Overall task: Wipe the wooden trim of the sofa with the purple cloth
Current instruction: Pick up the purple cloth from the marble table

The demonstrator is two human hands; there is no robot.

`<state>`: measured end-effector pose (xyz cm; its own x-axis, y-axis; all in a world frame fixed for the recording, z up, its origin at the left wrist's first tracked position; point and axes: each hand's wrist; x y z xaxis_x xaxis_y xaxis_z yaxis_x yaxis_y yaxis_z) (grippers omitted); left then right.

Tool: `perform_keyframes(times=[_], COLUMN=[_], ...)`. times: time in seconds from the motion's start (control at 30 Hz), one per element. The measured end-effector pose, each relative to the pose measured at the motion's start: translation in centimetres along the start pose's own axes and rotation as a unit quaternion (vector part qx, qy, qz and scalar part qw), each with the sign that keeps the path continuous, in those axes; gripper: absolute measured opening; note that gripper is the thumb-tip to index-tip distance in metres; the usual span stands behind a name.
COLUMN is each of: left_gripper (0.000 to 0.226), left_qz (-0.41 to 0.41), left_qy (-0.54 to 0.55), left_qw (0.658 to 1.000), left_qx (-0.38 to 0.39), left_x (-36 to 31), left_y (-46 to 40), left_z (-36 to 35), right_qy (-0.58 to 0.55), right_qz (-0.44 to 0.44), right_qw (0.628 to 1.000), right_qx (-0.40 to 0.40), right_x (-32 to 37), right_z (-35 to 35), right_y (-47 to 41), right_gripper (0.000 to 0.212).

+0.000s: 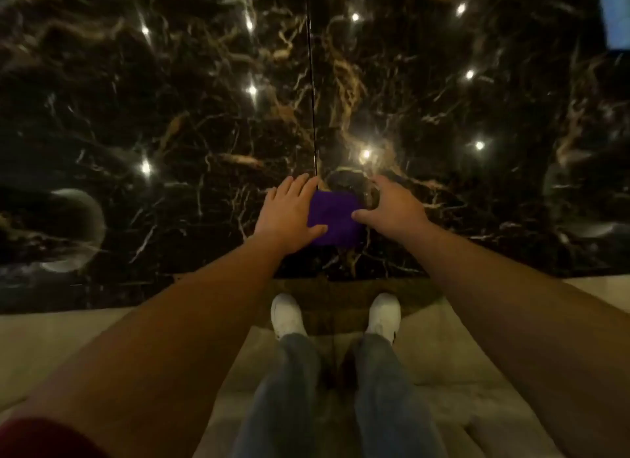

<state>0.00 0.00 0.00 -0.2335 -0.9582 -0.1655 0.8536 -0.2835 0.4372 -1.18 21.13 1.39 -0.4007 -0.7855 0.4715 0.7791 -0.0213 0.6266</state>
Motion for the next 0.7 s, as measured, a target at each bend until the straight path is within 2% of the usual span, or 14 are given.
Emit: perform_keyframes(times=[0.27,0.43,0.5,0.6,0.7], left_gripper=[0.11,0.106,0.092,0.065,0.056], left_qz=[-0.001,0.011,0.026,0.067,0.107], left_qy=[-0.059,-0.129,-0.085,0.054,0.172], left_qw=[0.994,0.99,0.994,0.991,0.972], left_qx=[0.091,0.056,0.067,0.1,0.121], left_x=[0.2,-0.8,-1.2,-1.8,-2.7], left_y=[-2.5,-3.8,-4.2,-3.1,-0.8], left_z=[-6.4,-7.7,-8.1,-8.2,-7.0], right_qy=[-0.155,-0.237,-0.26,-0.296,-0.391], right_qz=[-0.114,-0.134,-0.143,-0.162,-0.183], right_qw=[0.981,0.962,0.955,0.942,0.902], right_qx=[0.015,0.016,0.008,0.005,0.003], right_x=[-3.2,-3.1,-2.9,-3.3,-3.6], right_z=[-7.0,-9.0,-9.6,-9.0,-7.3], right_y=[-1.0,-1.9,-2.0,-1.2,0.8], right_gripper=[0.089,0.08,0.075,0.071,0.063])
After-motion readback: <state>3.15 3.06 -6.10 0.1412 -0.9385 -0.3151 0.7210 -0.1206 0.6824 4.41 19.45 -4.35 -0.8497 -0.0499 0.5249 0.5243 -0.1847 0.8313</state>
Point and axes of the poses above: each hand's wrist, its own y-axis away from the middle knuckle, its own z-axis out of the back of the hand, x = y × z, and after that the axes turned 8 degrees about -y, right-handed
